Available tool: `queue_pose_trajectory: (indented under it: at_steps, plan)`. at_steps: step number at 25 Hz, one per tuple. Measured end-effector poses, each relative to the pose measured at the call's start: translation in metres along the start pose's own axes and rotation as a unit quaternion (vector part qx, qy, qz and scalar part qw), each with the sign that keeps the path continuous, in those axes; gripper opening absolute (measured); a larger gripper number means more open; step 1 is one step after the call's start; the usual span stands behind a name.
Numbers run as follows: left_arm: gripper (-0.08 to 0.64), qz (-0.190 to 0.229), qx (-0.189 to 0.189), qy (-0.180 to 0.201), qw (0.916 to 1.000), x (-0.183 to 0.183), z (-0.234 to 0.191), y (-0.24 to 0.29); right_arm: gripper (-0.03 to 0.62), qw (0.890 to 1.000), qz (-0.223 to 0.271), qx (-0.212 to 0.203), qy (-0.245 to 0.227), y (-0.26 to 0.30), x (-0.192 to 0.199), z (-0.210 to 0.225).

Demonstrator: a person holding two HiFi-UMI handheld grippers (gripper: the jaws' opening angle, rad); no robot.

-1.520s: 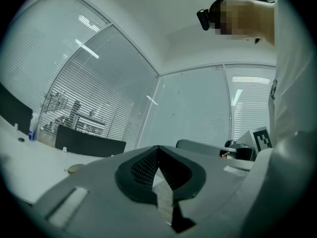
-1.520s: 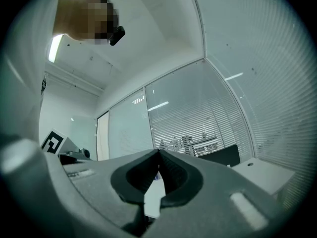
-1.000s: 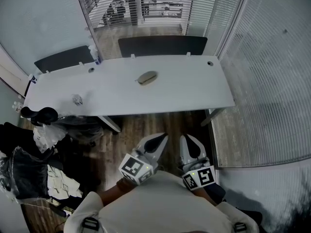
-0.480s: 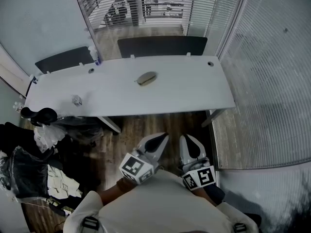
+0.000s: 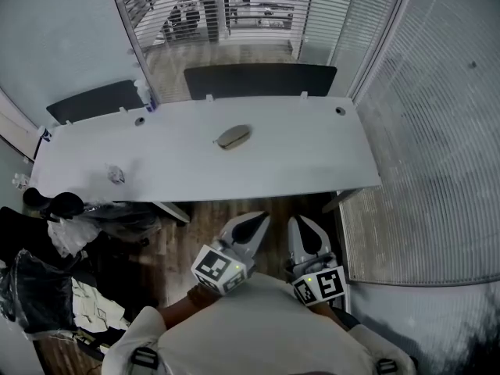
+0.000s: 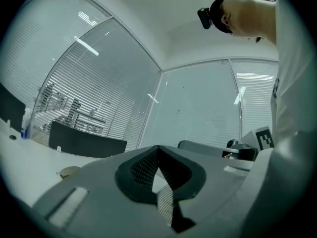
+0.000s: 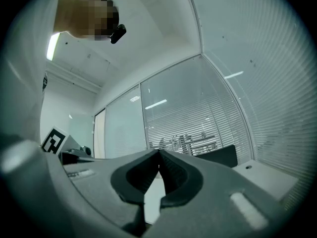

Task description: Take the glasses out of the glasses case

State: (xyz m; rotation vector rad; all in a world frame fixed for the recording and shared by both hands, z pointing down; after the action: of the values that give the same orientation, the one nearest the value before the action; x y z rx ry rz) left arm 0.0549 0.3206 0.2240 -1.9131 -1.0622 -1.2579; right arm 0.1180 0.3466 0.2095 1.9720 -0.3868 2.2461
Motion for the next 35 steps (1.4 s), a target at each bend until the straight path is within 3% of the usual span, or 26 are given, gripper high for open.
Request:
queue_pose_trajectory:
  at_steps: [11,22,29,35]
  plan:
    - [0.003,-0.007,0.003,0.001,1.0,-0.043,-0.124,0.068,0.002,1.0,-0.008,-0.007,-0.018,0.15,0.009,0.029]
    - [0.003,0.022,-0.012,0.002,0.9997,-0.102,-0.245,0.122,0.002,0.999,-0.017,-0.029,-0.031,0.296,0.011,0.05]
    - [0.003,0.005,-0.042,-0.011,0.999,-0.097,-0.284,0.13,0.002,0.998,-0.04,-0.036,-0.023,0.332,0.031,0.057]
    - [0.003,-0.002,-0.064,0.004,0.998,-0.092,-0.295,0.14,0.001,0.998,-0.047,-0.045,-0.018,0.341,0.041,0.072]
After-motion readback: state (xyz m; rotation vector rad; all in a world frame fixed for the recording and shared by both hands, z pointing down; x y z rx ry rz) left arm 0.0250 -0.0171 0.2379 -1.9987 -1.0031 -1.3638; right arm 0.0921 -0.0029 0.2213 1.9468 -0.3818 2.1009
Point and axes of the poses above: the fingertips, and each gripper's own axes: y forward along the fingers, z to its right, x out of its underside, the point moved 1 cm from there along -y, backward along the fingers, and after that the axes turned 4 degrees about -y, right-handed, at the moved point
